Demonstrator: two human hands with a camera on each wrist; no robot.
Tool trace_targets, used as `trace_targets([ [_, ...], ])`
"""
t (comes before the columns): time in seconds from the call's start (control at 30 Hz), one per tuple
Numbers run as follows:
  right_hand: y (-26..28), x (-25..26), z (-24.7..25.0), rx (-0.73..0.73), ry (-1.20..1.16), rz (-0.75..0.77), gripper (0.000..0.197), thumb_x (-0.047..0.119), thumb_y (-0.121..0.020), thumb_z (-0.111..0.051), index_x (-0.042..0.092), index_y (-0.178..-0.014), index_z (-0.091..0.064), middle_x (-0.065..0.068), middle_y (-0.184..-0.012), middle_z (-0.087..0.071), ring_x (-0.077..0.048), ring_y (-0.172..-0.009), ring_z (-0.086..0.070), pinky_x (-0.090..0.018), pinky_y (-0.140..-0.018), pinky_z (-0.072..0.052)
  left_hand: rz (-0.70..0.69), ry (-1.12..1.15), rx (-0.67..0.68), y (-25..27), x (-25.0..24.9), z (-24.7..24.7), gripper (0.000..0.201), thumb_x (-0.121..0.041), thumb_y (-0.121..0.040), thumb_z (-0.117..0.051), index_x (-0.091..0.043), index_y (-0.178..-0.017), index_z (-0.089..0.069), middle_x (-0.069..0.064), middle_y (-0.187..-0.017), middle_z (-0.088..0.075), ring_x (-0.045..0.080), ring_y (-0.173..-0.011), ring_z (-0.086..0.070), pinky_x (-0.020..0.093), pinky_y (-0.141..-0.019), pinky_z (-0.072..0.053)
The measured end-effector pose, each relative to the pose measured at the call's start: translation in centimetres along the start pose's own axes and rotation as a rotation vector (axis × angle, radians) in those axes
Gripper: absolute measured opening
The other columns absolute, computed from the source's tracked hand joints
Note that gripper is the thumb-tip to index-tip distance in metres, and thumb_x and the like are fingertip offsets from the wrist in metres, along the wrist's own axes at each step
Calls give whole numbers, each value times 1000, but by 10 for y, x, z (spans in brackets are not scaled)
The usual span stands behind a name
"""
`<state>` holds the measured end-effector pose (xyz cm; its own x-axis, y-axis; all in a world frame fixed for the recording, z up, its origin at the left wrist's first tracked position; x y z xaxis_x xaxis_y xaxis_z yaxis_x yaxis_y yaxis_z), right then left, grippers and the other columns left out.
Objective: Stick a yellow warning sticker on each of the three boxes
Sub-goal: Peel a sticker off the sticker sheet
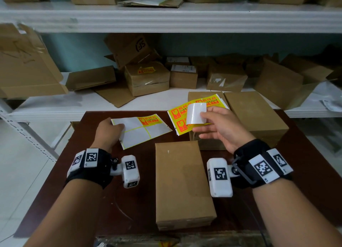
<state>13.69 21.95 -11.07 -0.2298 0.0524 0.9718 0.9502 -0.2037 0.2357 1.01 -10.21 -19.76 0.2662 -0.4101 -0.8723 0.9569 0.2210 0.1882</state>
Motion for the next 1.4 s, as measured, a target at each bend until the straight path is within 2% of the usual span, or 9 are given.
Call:
trace_targets([
  [0.07,-1,0,1,-10,-8,-1,30,16,-99,-60,11,-129,-57,-15,-115,-71,-25,-84,-77,-34,-66,-60,-41,-94,-49,8,-17,4,62,-24,-93,-64,-7,-149,-43,16,-149,-49,33,-138,-44,44,-112,-39],
  [0.13,-1,1,3,-20,-4,2,31,15,-99,-61,11,-129,-58,-15,-114,-71,-26,-86,-77,-35,-67,-60,-105,-91,-130,17,-34,11,69,-27,-94,-64,-15,-155,-32,12,-157,-38,30,-147,-31,44,-118,-32],
  [0.23,-1,2,4,-26,36,19,18,14,-99,-60,11,-116,-64,-16,-112,-73,-24,-85,-74,-34,-68,-59,-238,56,-155,37,-57,18,47,-19,-95,-63,-17,-141,-53,9,-142,-57,23,-128,-55,36,-107,-44],
  [0.37,-2,3,2,-26,118,67,16,16,-99,-61,6,-107,-68,-14,-112,-72,-21,-88,-68,-32,-69,-58,-336,231,155,76,-93,2,16,-9,-98,-57,-19,-100,-70,8,-104,-76,17,-87,-72,30,-77,-54],
  [0.5,0,6,-7,-2,170,115,11,16,-98,-61,13,-90,-69,-3,-92,-68,-12,-78,-62,-30,-65,-57,-485,45,550,121,-122,-28,18,-12,-101,-55,-14,-105,-72,4,-99,-77,18,-91,-74,33,-77,-57],
  [0.6,3,9,-13,37,210,177,18,14,-97,-62,16,-79,-64,-4,-84,-61,-12,-77,-58,-31,-65,-56,-538,-53,666,140,-126,-43,20,-16,-101,-56,-20,-111,-73,-3,-104,-77,15,-98,-73,36,-82,-58],
  [0.9,8,9,-22,214,256,255,14,17,-96,-64,7,-92,-74,-3,-88,-69,-11,-89,-65,-43,-87,-59,-468,55,669,144,-124,-43,19,-20,-98,-59,-12,-110,-71,5,-109,-75,18,-101,-73,46,-89,-57],
  [1.1,13,11,-24,306,226,269,41,35,-86,-72,19,-123,-71,3,-123,-72,-11,-115,-67,-37,-100,-55,-424,158,699,142,-123,-38,45,-42,-88,-65,-3,-111,-63,6,-113,-73,21,-105,-73,49,-86,-56],
  [1.4,15,10,-32,350,359,309,22,24,-99,-63,41,-109,-74,13,-115,-74,-2,-109,-65,-27,-95,-53,-433,98,584,133,-118,-46,31,-29,-83,-78,-10,-95,-56,22,-102,-69,27,-87,-76,40,-70,-58],
])
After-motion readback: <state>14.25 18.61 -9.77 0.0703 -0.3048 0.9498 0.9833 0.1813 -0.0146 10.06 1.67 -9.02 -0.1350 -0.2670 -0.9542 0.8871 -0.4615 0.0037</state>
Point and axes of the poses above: each hand's wrist, its own y-axis away from the middle knuckle, its own z-axis out of the back of the hand, x = y × z, the point moved 4 cm from there along -y, towards the middle knuckle
